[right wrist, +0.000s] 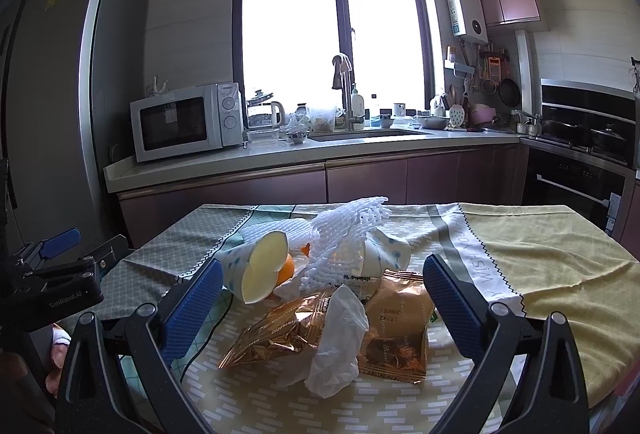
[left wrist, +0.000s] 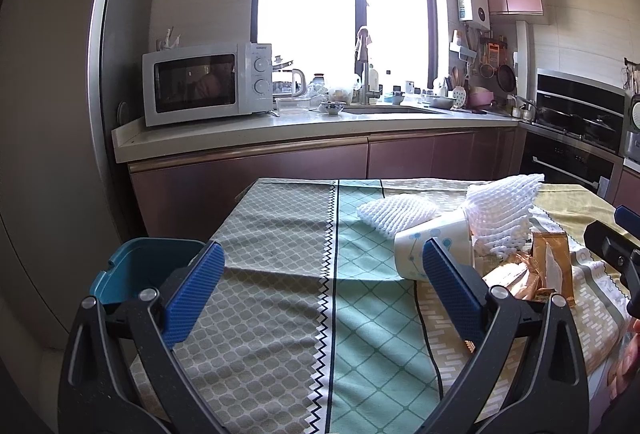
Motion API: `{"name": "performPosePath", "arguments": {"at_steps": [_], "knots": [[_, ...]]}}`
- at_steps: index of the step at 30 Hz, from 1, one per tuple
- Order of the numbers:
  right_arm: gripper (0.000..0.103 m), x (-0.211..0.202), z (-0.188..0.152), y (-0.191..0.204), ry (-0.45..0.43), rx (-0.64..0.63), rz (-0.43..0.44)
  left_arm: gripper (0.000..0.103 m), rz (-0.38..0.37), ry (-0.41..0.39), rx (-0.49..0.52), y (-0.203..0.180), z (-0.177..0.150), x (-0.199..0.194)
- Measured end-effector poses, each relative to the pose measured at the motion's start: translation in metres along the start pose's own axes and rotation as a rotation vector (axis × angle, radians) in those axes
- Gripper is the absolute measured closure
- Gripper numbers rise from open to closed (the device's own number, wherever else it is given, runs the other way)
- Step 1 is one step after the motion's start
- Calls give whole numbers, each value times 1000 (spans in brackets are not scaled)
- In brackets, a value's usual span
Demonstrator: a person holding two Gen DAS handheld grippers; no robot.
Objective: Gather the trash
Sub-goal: 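Grasp the yellow-lined paper cup with the left gripper while the right gripper grasps the white foam net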
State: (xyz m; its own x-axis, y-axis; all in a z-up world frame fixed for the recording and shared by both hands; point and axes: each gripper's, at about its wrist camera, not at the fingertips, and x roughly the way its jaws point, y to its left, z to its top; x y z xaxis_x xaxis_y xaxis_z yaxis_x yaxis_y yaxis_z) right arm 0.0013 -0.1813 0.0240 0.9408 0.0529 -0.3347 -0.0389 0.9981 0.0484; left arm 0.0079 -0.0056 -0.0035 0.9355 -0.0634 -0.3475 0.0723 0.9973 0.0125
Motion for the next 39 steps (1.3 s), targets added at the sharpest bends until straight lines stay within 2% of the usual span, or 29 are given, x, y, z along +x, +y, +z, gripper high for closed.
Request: {"name": "performPosePath", "arguments": {"at_steps": [10, 16, 20, 23, 26, 31, 36, 39], "knots": [[6, 26, 0, -19, 102, 37, 6, 5, -101, 46, 56, -24, 7, 21], [7, 47, 7, -21, 143, 33, 56, 6, -152, 84, 104, -47, 11, 46], [19, 64, 13, -26, 179, 57, 97, 11, -189, 141, 126, -59, 11, 69], [24, 73, 16, -28, 197, 67, 125, 16, -227, 168, 139, -67, 10, 82], [36, 87, 20, -33, 229, 89, 154, 18, -264, 176, 163, -75, 9, 89], [46, 109, 24, -36, 268, 118, 190, 19, -280, 184, 206, -92, 8, 96], [66, 126, 24, -39, 307, 151, 226, 32, -268, 256, 213, -100, 7, 121], [81, 129, 23, -41, 313, 166, 248, 50, -278, 310, 186, -97, 7, 137]]}}
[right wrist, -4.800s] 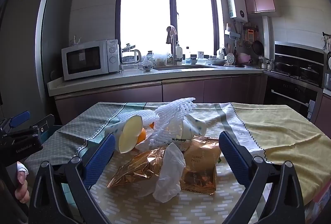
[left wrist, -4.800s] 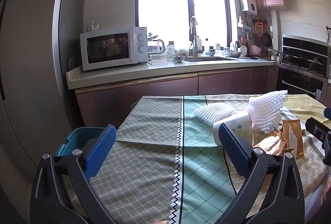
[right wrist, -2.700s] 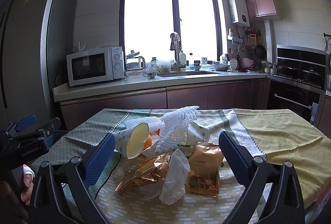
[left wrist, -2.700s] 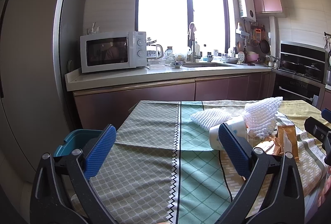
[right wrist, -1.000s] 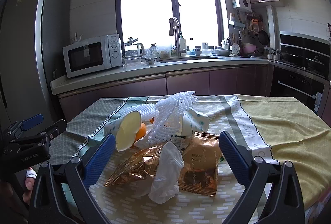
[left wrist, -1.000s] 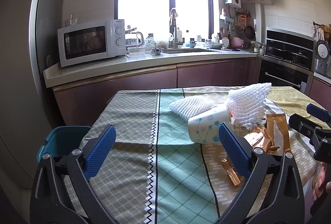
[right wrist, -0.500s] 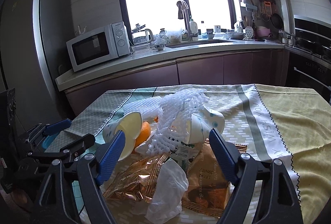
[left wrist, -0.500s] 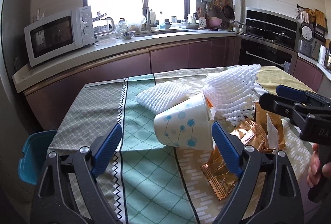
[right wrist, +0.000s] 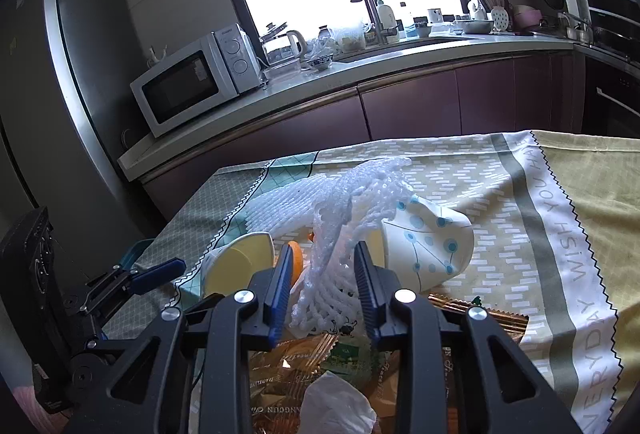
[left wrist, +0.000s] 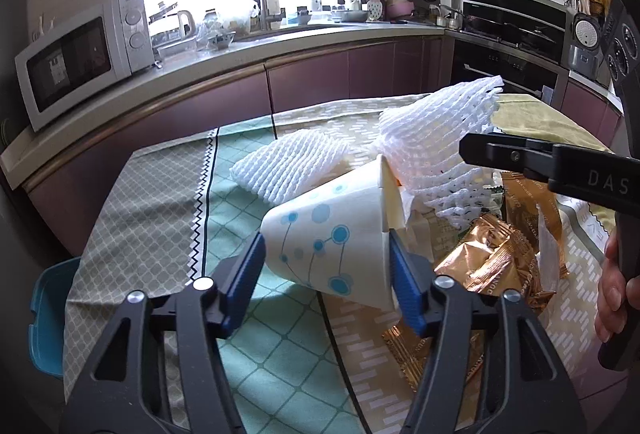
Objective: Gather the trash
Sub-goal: 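Grasp the yellow-lined paper cup with the left gripper while the right gripper grasps the white foam net, then carry the cup and foam net to the teal bin and open both grippers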
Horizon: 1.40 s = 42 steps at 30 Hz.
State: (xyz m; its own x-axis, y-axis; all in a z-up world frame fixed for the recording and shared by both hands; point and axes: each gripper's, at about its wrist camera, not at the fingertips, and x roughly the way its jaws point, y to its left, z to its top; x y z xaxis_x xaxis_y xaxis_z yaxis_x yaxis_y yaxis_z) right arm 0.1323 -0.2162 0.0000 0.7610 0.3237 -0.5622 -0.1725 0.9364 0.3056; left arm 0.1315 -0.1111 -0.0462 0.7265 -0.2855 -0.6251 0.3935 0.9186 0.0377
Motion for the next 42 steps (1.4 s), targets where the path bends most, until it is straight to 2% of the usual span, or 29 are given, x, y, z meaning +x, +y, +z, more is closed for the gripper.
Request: {"name": "performPosePath", "arguments": {"at_steps": [2, 3, 5, 8, 14, 19, 22, 29, 32, 34, 38, 42], "knots": [[95, 1, 0, -1, 5, 3, 11, 66, -22, 27, -31, 9, 0, 5], [96, 1, 0, -2, 4, 6, 26, 70, -33, 40, -48, 14, 0, 7], [98, 0, 2, -2, 3, 8, 38, 85, -50, 51, -78, 25, -1, 8], [98, -4, 5, 1, -9, -3, 58, 95, -65, 47, -113, 41, -1, 5], [99, -15, 17, 23, -39, -42, 105, 99, -47, -14, -155, 78, 3, -20], [99, -16, 27, 67, -40, -109, 201, 99, 12, -63, -185, 121, -2, -61], [99, -4, 27, 105, -10, -159, 280, 99, 72, -79, -224, 157, -11, -87], [99, 56, 16, 200, 107, -257, 432, 99, 303, -79, -324, 266, -45, -126], [99, 88, 15, 235, 163, -266, 479, 99, 375, -34, -356, 309, -58, -121], [99, 109, 13, 256, 202, -274, 502, 99, 388, -7, -382, 333, -69, -114], [99, 151, 4, 288, 291, -295, 502, 99, 413, 53, -409, 368, -86, -89], [99, 185, -10, 305, 364, -304, 456, 99, 405, 110, -449, 395, -97, -65]]}}
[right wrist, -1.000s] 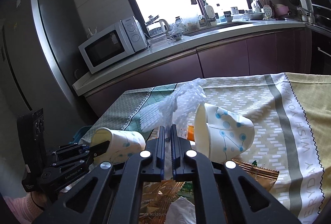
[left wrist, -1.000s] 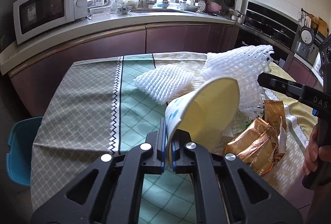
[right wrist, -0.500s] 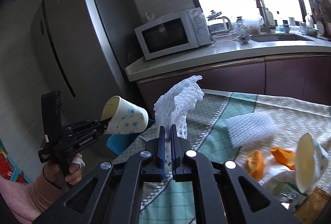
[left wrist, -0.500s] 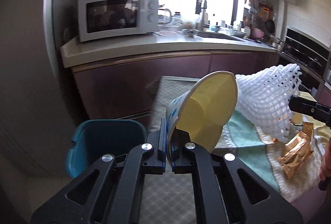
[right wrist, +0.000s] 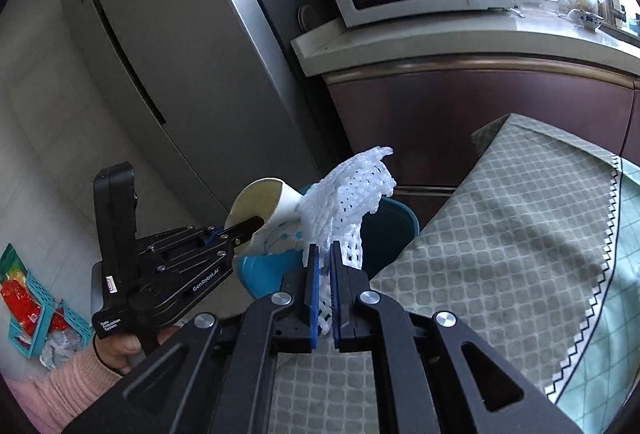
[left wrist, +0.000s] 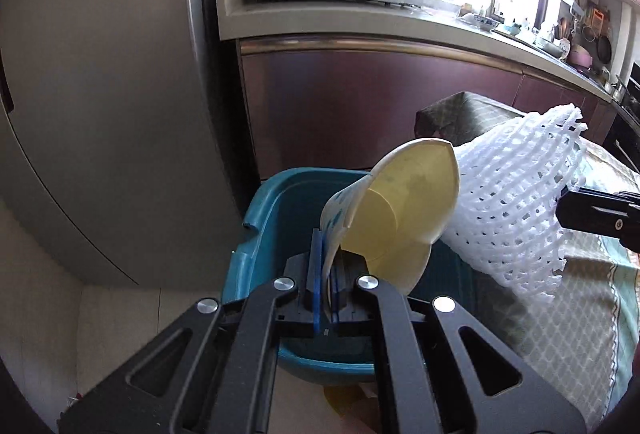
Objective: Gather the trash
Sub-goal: 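Carry the cup and foam net to the teal bin and open both grippers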
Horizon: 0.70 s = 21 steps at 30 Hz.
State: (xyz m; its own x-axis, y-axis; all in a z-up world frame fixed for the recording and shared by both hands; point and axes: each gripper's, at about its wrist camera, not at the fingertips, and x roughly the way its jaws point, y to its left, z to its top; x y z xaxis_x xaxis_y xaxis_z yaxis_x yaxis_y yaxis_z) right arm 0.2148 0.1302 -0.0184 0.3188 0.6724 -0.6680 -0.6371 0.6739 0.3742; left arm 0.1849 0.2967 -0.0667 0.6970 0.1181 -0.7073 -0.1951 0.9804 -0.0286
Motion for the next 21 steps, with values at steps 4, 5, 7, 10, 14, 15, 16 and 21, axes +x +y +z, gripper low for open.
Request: {"name": "performPosePath", "arguments": {"at_steps": [4, 5, 7, 10, 14, 15, 16, 21], "knots": [[96, 32, 1, 3, 60, 2, -26, 94, 9, 37, 6, 11, 5, 27], [95, 37, 2, 6, 67, -1, -35, 91, 10, 45, 10, 11, 6, 33], [92, 49, 5, 10, 86, -11, -47, 88, 12, 62, 12, 13, 8, 43], [84, 55, 4, 13, 89, -18, -60, 83, 9, 67, 7, 17, 11, 52], [79, 45, 1, 8, 69, -9, -46, 71, -5, 57, -6, 18, 9, 47], [78, 37, -1, 7, 58, -11, -49, 71, 1, 50, 1, 16, 0, 40], [76, 29, -2, 6, 47, -10, -46, 71, -1, 46, 3, 15, 1, 39], [70, -32, -20, 0, -41, -17, -34, 71, -79, -5, -4, 0, -10, 2]]}}
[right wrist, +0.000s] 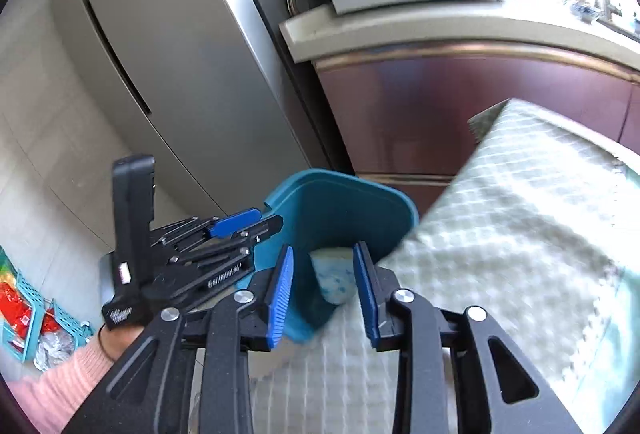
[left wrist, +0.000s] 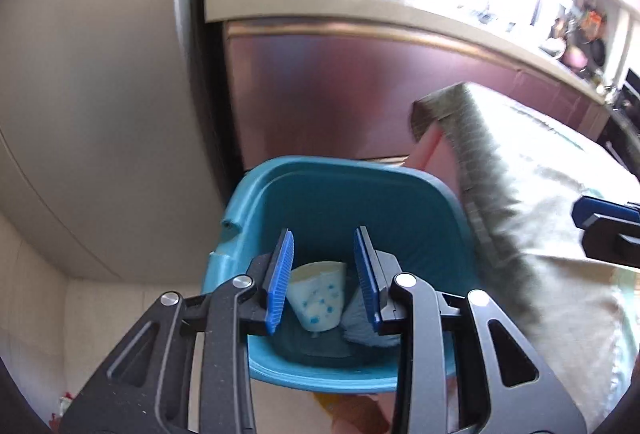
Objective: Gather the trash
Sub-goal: 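Carry the cup and foam net to the teal bin and open both grippers, then grasp the gold snack wrapper with the left gripper while the right gripper grasps the white tissue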
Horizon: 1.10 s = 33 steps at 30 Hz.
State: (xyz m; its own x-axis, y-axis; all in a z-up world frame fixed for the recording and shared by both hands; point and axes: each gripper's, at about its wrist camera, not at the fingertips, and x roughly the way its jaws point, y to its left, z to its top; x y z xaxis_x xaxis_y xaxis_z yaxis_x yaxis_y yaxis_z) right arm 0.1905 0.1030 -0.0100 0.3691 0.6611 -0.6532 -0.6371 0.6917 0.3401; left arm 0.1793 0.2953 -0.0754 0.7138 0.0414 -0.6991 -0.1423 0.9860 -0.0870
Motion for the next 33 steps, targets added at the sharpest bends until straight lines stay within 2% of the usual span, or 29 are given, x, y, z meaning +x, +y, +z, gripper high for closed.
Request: {"name": "performPosePath", "arguments": {"at_steps": [5, 10, 13, 19, 22, 25, 30, 33], "knots": [[58, -74, -25, -12, -83, -19, -46, 64, -140, -78, 58, -45, 3, -40], [55, -154, -69, -46, -160, 50, -141, 59, -320, -129, 176, -110, -8, -81], [55, -193, -97, -71, -187, 124, -255, 57, -447, -120, 258, -156, -22, -98], [53, -259, -160, -110, -247, 289, -409, 53, -673, -48, 415, -247, -62, -119], [51, -271, -187, -124, -244, 357, -446, 52, -719, -16, 483, -283, -85, -122], [51, -273, -206, -135, -233, 408, -436, 51, -735, 13, 531, -310, -96, -123], [50, -262, -221, -139, -225, 423, -393, 49, -727, 27, 583, -341, -114, -118], [50, -252, -222, -141, -222, 432, -368, 49, -695, 33, 603, -355, -121, -111]]}}
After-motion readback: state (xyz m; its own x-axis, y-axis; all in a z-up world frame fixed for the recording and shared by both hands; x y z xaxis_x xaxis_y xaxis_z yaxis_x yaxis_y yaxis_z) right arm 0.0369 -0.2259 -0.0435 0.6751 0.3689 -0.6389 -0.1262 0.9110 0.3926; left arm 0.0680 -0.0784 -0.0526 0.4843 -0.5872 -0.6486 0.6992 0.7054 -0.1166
